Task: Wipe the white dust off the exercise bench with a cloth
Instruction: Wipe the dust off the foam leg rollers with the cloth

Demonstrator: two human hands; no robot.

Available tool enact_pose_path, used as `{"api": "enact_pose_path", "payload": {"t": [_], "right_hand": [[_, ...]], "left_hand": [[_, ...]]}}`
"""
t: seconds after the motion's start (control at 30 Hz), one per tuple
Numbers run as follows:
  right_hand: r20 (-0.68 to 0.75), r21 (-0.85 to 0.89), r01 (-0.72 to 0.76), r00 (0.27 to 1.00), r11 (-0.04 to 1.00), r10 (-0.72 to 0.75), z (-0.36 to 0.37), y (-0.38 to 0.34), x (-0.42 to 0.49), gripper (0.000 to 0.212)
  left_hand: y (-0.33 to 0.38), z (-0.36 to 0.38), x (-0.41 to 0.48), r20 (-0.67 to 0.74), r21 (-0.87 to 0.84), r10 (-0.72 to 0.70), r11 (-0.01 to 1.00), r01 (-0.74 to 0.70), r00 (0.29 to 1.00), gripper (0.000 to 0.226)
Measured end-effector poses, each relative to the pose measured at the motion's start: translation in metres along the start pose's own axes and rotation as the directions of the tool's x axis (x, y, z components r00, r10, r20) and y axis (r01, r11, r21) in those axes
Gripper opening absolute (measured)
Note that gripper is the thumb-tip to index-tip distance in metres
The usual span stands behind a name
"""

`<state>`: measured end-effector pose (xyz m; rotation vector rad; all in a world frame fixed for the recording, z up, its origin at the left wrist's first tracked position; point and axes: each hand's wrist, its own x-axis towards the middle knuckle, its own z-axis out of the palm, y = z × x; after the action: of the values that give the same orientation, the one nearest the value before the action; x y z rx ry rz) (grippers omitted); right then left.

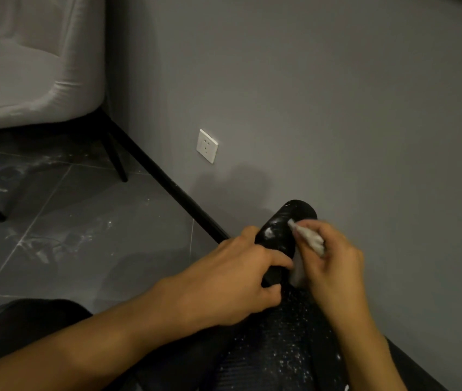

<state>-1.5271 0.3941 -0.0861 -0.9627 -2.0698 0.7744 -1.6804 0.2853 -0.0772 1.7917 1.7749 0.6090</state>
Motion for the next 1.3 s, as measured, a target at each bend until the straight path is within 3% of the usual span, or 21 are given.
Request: {"api": "enact_pose_path", "payload": {"t": [0.13, 0.27, 0.37, 0.53, 0.8, 1.0, 1.07, 1.2, 1.3], "right_hand": [[0.103, 0.106, 0.046, 0.993, 0.993, -0.057, -0.007, -0.008, -0.018, 0.01], [-0.021, -0.054, -0.01, 1.0, 0.998, 0.009, -0.005, 0.004, 0.01, 0.018], [-0.088, -0.096, -0.058, 0.995, 0.994, 0.05, -0.004, 0.006, 0.029, 0.012], [0.144, 0.028, 0.082, 0.986, 0.996, -0.085, -0.005, -0.013, -0.007, 0.013], [0.001, -0.198, 0.05, 0.999, 0.979, -0.05, -0.001, -0.004, 0.032, 0.006], [0.245, -0.001, 0.158, 0.957, 0.987, -0.153, -0.015, -0.013, -0.004, 0.011], [0.238, -0.018, 0.135, 0.963, 0.991, -0.126, -0.016, -0.012, 0.002, 0.012], [0.069, -0.13, 0.046, 0.997, 0.99, -0.037, -0.01, -0.001, 0.029, 0.005], [0.137, -0.116, 0.088, 0.988, 0.989, -0.072, -0.01, -0.004, 0.02, 0.008]], "left_hand": [[0.003, 0.003, 0.0, -0.053, 0.131, 0.044, 0.991, -0.037, 0.998, 0.038], [0.007, 0.001, -0.001, -0.053, 0.225, 0.055, 0.974, -0.041, 0.997, 0.041], [0.005, -0.002, -0.003, -0.051, 0.119, 0.013, 0.993, -0.007, 0.999, 0.044], [-0.001, -0.001, -0.004, -0.013, -0.046, -0.023, 0.999, 0.022, 1.0, 0.038], [-0.002, 0.002, -0.003, -0.05, -0.002, -0.013, 1.0, 0.013, 0.999, 0.043], [0.0, 0.004, -0.002, -0.08, 0.08, 0.042, 0.996, -0.035, 0.996, 0.038], [0.0, 0.004, -0.002, -0.082, 0.1, 0.04, 0.994, -0.031, 0.996, 0.04], [0.003, 0.002, -0.002, -0.069, 0.09, 0.014, 0.996, -0.008, 0.998, 0.044], [0.001, 0.002, -0.003, -0.07, 0.061, 0.018, 0.998, -0.014, 0.997, 0.042]]}}
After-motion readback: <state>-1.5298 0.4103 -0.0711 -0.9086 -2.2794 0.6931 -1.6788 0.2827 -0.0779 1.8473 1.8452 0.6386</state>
